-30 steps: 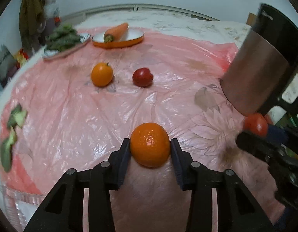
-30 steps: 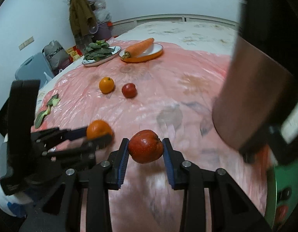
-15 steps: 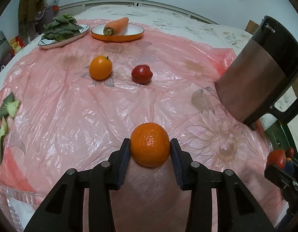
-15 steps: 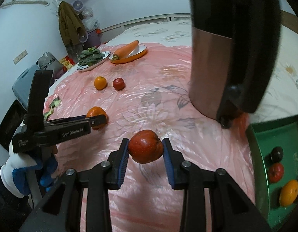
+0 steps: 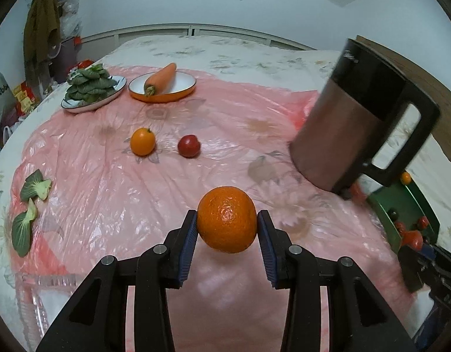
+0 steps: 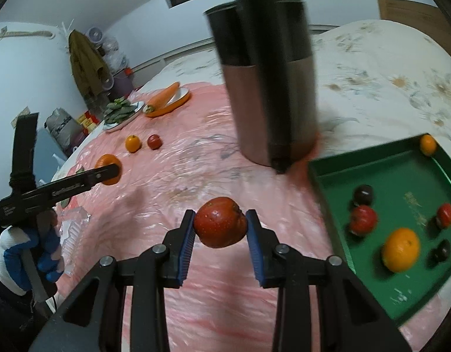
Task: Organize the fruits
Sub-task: 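Carry the red apple and orange over the green tray with both tools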
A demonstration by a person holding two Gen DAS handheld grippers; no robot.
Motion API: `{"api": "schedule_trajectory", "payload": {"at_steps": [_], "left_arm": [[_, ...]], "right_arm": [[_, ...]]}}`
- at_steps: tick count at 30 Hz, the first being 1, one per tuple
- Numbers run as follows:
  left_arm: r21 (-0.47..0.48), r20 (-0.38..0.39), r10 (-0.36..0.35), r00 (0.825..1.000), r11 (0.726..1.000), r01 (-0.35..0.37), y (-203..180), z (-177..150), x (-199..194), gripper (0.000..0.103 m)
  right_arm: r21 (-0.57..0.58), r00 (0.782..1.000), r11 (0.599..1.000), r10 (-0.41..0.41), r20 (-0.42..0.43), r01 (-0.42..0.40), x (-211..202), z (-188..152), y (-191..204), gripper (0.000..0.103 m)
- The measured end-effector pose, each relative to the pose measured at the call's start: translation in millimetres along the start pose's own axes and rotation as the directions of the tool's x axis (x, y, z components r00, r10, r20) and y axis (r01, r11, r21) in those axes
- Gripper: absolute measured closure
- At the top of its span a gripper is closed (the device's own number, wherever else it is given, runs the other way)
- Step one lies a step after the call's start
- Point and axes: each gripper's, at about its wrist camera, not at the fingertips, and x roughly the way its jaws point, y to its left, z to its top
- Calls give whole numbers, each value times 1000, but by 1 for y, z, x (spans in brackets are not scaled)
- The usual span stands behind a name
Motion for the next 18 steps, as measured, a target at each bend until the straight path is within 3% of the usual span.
{"api": "schedule_trajectory", "payload": {"at_steps": [18], "left_arm": [[139,-39,-94,995,985,98,-89,-24,-19,68]], "right_arm": [[93,989,986,-144,32,141,-58,-30,-73,75]]}}
